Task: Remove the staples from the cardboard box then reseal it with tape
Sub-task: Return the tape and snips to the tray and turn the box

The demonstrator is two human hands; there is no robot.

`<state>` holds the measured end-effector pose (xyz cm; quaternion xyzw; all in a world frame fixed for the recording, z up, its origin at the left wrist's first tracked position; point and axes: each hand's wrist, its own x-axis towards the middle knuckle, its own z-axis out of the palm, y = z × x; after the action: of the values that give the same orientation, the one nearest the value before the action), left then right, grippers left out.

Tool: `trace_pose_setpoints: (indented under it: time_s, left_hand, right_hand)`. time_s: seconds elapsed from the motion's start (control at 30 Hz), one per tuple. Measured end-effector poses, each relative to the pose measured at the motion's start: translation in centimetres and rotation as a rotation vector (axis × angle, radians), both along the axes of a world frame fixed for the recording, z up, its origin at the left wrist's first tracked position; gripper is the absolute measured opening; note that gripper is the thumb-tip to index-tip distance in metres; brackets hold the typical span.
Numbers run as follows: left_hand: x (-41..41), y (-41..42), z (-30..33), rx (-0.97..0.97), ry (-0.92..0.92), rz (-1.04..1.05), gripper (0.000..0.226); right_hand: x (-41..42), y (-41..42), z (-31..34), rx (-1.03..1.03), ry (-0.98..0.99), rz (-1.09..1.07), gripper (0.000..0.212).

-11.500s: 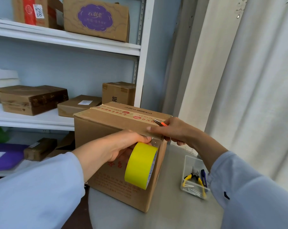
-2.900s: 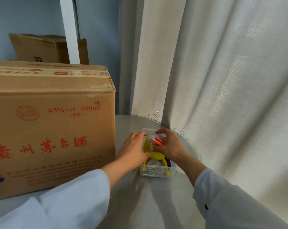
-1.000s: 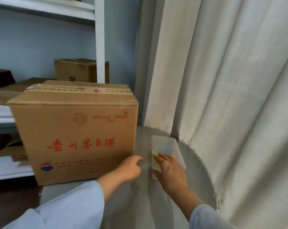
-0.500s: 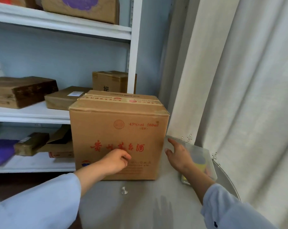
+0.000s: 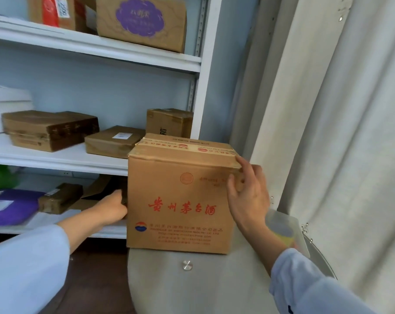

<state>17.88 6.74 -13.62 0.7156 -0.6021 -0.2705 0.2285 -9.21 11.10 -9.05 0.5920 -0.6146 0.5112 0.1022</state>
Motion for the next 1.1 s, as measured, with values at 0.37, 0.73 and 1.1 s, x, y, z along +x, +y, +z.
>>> trace_pose_setpoints:
  time_s: [0.37, 0.73, 1.1]
  left_hand:
    - [-3.6, 2.7, 1.0, -0.146, 0.147, -0.191, 0.040]
    - [-1.7, -1.0, 4.1, -0.404, 0.371, 0.225, 0.060]
    - [-4.4, -1.3, 2.6, -0.422, 0.388, 0.023, 0.041]
  right_hand:
    - [8.2, -0.1, 2.7, 0.390, 0.334, 0.207, 0.078]
    - [1.5, -0.1, 3.7, 0.462, 0.150, 0.517, 0.054]
    - [0.0, 0.1, 3.6, 0.267, 0.099, 0.072, 0.062]
